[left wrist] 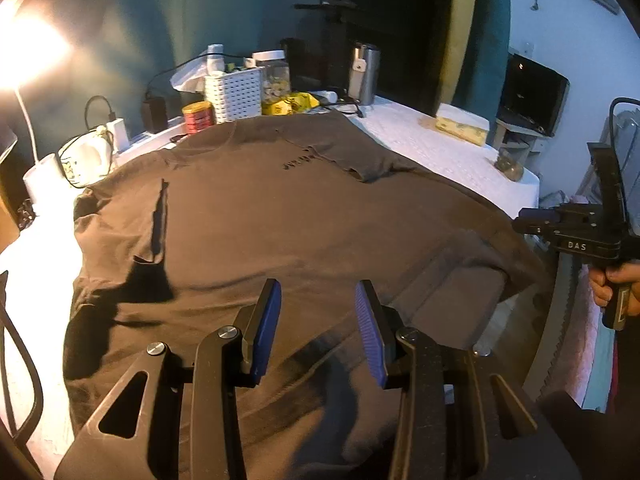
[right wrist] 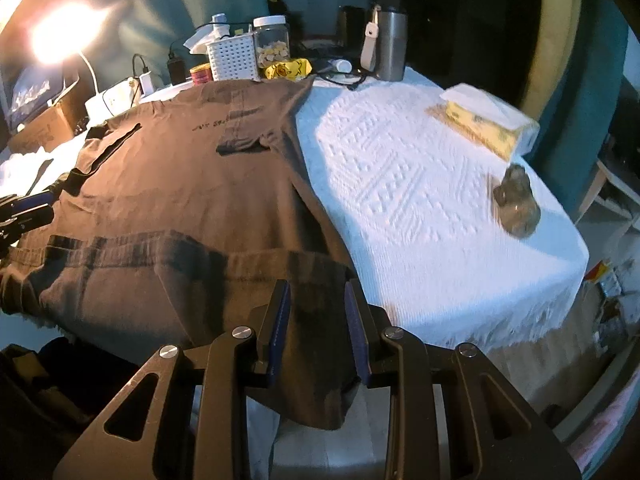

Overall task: Fold small clothes
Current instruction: 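Move the right gripper to the shirt hem and close on it, then grasp the hem with the left gripper while the right gripper holds the hem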

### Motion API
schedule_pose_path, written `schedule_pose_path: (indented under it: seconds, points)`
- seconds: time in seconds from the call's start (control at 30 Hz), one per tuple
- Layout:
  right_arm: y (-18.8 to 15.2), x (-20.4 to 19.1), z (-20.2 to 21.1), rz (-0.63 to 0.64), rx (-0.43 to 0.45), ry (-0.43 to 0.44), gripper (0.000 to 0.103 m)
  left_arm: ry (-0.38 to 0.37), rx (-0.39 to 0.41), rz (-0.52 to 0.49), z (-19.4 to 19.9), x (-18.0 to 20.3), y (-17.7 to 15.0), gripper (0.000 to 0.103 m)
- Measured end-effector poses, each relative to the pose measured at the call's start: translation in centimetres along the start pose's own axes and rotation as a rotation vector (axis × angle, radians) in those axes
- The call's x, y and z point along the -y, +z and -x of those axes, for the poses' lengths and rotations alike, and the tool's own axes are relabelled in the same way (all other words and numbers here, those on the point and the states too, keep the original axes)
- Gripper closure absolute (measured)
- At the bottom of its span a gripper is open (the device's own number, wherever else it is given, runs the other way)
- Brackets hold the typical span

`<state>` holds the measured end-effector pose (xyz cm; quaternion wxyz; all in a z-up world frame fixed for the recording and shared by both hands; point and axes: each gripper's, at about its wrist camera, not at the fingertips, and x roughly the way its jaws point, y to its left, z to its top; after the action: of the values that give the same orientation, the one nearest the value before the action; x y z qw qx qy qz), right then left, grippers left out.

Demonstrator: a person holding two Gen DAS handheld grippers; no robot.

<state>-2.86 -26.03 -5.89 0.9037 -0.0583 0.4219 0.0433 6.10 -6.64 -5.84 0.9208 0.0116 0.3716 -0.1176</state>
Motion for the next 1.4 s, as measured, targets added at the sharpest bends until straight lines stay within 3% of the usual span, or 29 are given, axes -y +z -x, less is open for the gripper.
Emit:
schedule_pose_path:
  seconds: [0.27,0.4,0.5,0.63,0.93,1.13,1.27,1.4]
  points:
    - [-0.7,0.2,-1.0,-0.005,-0.006,0.021,0.073,-0.011,-0.020,-0.015,-0.4,1.1,-0.8,0.064]
    - [-0.7,-0.3,-1.3,-0.003,0.017,0.072,0.073,-0.002,-0.024,-0.006,-0.3,0.8,-0.9,0.065]
    - [-0.5,-1.0,-1.4,0.025,0.031,0.066,0.096,0.008,-0.014,0.007,0.4,0.2,-1.3,0.064]
    - [0.1,-1.7,-0.1,0.052,0.074,0.063,0.098,0.039,-0.008,0.029,1.7,-1.1,-2.0,0.064]
    - [2.4,-2.8,2.5,0.076,0.160,0.041,0.098,0.210,0.001,0.197,5.8,-7.6,-5.4,0.064]
    - [2.9,-3.6,2.7,0.079,0.165,0.034,0.098,0.316,-0.029,0.231,7.9,-10.4,-7.9,0.064]
    - [3.0,-3.8,2.8,0.085,0.166,0.030,0.098,0.396,-0.003,0.323,9.7,-12.8,-9.9,0.064]
    - [3.3,-4.0,2.7,0.086,0.160,0.019,0.098,0.384,-0.048,0.371,9.5,-14.2,-11.7,0.064]
